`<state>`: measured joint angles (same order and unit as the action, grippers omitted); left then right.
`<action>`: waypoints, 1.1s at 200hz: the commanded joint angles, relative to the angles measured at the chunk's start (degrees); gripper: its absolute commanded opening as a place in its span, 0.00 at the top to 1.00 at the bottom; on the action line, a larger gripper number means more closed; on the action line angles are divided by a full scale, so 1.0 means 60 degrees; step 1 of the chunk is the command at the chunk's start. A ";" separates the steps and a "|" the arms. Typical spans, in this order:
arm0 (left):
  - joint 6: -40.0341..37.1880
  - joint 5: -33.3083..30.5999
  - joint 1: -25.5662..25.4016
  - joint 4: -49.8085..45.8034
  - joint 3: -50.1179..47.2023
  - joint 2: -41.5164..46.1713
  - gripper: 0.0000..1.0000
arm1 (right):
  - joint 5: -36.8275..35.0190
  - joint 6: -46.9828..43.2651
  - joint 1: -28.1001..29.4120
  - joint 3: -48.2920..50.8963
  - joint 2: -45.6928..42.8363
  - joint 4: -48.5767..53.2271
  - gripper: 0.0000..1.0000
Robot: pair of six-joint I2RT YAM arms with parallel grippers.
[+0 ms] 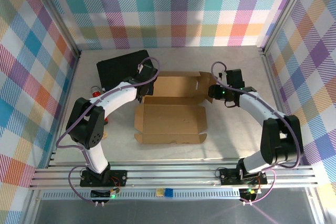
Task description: Fold the paper box
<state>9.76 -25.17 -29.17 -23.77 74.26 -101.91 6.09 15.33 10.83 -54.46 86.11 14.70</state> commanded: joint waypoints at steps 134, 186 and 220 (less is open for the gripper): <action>0.0978 -0.0273 0.0262 -0.0712 0.0783 -0.0617 1.00 | -0.3425 0.0457 0.1497 -0.0638 0.0329 -0.0445 1.00; 0.1387 -0.0214 0.0255 -0.0655 0.0856 -0.0712 1.00 | -0.4621 0.2430 0.2484 -0.1111 0.0165 0.0385 1.00; 0.1406 -0.0142 0.0247 -0.0552 0.0832 -0.0670 1.00 | -0.5435 0.3734 0.3180 -0.1998 0.0816 0.1448 1.00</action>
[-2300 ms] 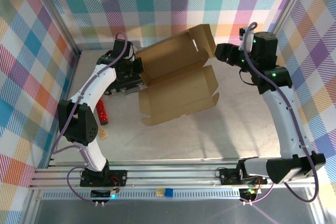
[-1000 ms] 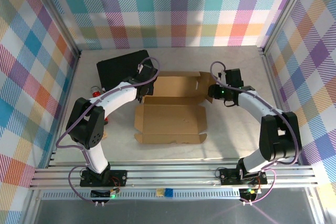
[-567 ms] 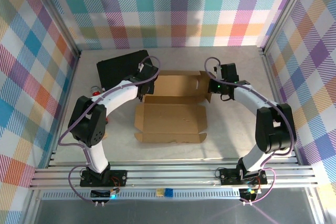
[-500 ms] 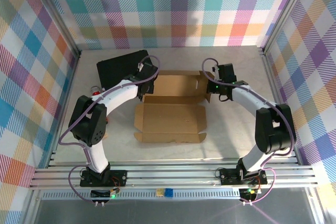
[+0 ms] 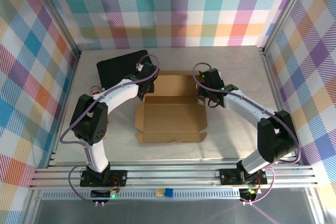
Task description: Fold the paper box
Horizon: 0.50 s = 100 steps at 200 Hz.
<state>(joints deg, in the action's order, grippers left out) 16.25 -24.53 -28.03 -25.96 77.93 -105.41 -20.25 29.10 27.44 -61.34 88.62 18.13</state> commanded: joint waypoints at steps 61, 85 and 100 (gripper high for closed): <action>0.0344 -0.0144 0.0018 0.0034 0.0067 0.0015 1.00 | -0.1507 0.3007 0.1290 -0.2892 0.1959 0.2450 1.00; 0.0368 -0.0143 0.0014 0.0044 0.0014 0.0079 1.00 | -0.2055 0.3594 0.1461 -0.3533 0.2656 0.3260 1.00; 0.0335 -0.0144 0.0014 0.0045 -0.0025 0.0114 1.00 | -0.2174 0.4124 0.1476 -0.3648 0.2912 0.3428 1.00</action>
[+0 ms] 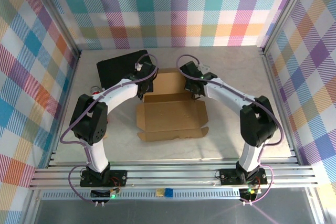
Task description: Fold the paper box
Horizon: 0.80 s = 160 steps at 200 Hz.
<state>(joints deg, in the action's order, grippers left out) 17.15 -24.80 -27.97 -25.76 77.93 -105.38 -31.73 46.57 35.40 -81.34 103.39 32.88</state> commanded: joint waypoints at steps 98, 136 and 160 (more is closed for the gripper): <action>-0.1336 0.0847 0.0584 0.0148 -0.0415 0.0447 1.00 | 0.4462 -0.2099 -0.0649 -0.1195 0.0162 0.0236 0.54; -0.2073 0.1176 0.0944 0.0429 -0.0458 0.0411 1.00 | 0.9210 -0.4498 -0.1650 0.0585 -0.2387 -0.1467 0.29; -0.2280 0.1556 0.1194 0.0606 -0.0411 0.0327 1.00 | 1.0815 -0.4655 -0.2943 0.1493 -0.3679 -0.2137 0.30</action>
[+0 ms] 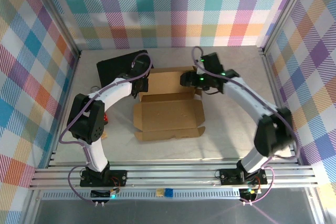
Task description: Fold the paper box
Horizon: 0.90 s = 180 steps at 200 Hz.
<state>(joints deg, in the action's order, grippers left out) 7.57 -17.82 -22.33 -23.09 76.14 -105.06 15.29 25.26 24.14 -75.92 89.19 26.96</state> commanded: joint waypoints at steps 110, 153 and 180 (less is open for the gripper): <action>-0.1337 0.1472 0.0696 0.0406 0.0060 -0.0119 1.00 | 0.3581 -0.0442 -0.4274 0.1385 0.2313 -0.3003 0.65; -0.1266 0.1601 0.0718 0.0442 0.0248 -0.0350 1.00 | 0.4891 -0.0684 -0.3951 0.1421 0.2970 -0.3717 0.64; -0.1305 0.1742 0.0733 0.0395 0.0448 -0.0550 1.00 | 0.6049 -0.1241 -0.3726 0.1259 0.3165 -0.3945 0.64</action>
<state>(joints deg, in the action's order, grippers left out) 0.56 -8.82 -18.37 -20.97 76.71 -106.85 41.85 21.45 0.64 -66.32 106.91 6.55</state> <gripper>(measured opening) 0.065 0.362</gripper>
